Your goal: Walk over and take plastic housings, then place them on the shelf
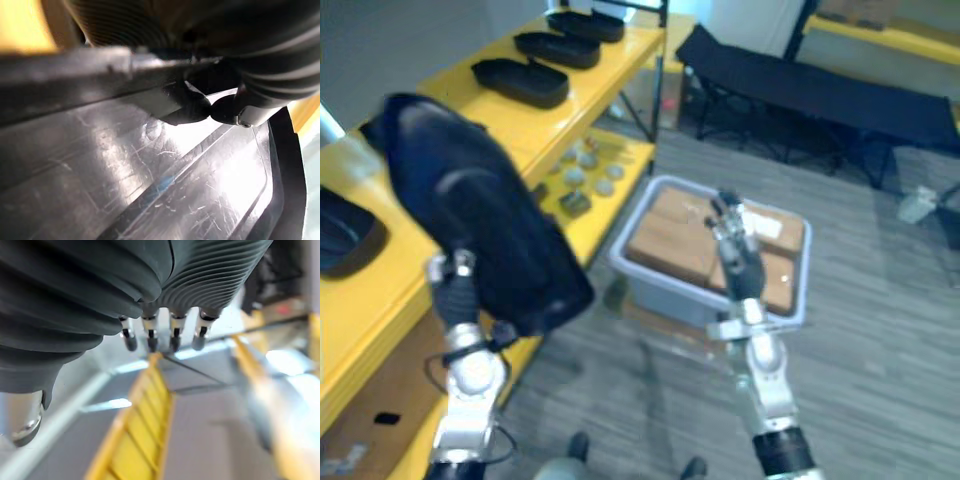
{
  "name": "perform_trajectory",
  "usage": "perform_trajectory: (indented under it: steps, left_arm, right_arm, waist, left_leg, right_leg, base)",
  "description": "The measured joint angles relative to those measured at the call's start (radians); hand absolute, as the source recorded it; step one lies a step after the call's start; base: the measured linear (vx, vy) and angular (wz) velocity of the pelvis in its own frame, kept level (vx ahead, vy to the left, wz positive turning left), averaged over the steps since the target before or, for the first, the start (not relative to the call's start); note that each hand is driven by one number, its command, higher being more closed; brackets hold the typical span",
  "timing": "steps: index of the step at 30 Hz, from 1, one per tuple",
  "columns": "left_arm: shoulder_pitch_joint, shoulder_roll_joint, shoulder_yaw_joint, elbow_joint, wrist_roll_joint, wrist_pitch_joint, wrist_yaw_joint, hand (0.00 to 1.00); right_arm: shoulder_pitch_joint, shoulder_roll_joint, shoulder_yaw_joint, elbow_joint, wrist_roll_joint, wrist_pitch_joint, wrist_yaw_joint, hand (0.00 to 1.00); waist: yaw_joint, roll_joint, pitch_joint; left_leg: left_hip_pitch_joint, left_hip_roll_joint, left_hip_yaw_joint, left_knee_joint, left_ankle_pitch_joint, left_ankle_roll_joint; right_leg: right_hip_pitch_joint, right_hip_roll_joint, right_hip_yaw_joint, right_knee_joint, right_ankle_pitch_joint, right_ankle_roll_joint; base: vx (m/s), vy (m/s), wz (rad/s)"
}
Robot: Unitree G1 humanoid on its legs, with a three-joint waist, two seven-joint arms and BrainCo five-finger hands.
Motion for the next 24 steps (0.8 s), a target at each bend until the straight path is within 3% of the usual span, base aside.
perform_trajectory:
  steps: [5,6,7,13,16,24]
  left_arm:
    - [0.0,-0.001,0.087,-0.042,0.037,-0.006,0.04,1.0]
    - [0.009,-0.012,0.15,-0.058,0.026,-0.013,0.05,1.0]
    - [0.019,-0.018,0.163,-0.069,0.019,-0.023,0.049,1.0]
    - [0.051,-0.045,0.168,-0.1,-0.007,-0.037,0.023,1.0]
    - [0.139,-0.064,0.2,-0.193,-0.026,-0.035,-0.036,1.0]
    - [0.287,-0.09,0.395,-0.277,-0.102,-0.016,-0.097,1.0]
  right_arm:
    - [0.107,0.045,-0.148,-0.006,0.056,0.007,0.001,0.0]
    - [0.223,0.103,-0.21,0.034,0.017,0.029,-0.023,0.0]
    - [0.224,0.112,-0.212,0.043,0.023,0.048,-0.023,0.0]
    - [0.223,0.128,-0.212,0.088,0.064,0.063,-0.018,0.0]
    - [0.218,0.151,-0.2,0.165,0.065,0.104,-0.023,0.0]
    - [0.056,0.143,0.027,0.274,-0.018,0.161,-0.073,0.0]
  waist:
    - [-0.037,0.006,-0.024]
    - [-0.074,0.033,-0.048]
    - [-0.085,0.04,-0.052]
    - [-0.081,0.054,-0.067]
    - [-0.06,0.057,-0.067]
    - [0.095,0.066,-0.083]
  left_leg:
    - [0.016,0.001,0.031,0.0,-0.013,0.0]
    - [0.03,0.001,0.061,0.0,-0.027,0.001]
    - [0.029,0.002,0.064,0.0,-0.027,0.001]
    - [0.029,0.002,0.06,-0.001,-0.027,0.001]
    - [0.006,-0.003,0.025,0.001,-0.028,0.002]
    - [-0.069,-0.036,-0.197,-0.001,0.01,0.0]
  right_leg:
    - [0.0,0.001,0.027,-0.008,0.002,0.004]
    - [-0.002,0.001,0.056,-0.017,0.006,0.006]
    - [-0.006,0.002,0.059,-0.017,0.006,0.007]
    - [-0.001,0.001,0.056,-0.017,0.007,0.007]
    - [0.009,-0.003,0.018,-0.017,0.001,0.012]
    - [0.076,-0.007,-0.202,-0.017,-0.029,0.029]
  base:
    - [0.03,0.002,-0.21]
    - [0.02,0.011,-0.42]
    - [0.01,0.008,-0.37]
    - [0.0,0.001,0.02]
    - [-0.03,-0.003,0.3]
    - [-0.01,-0.029,0.82]
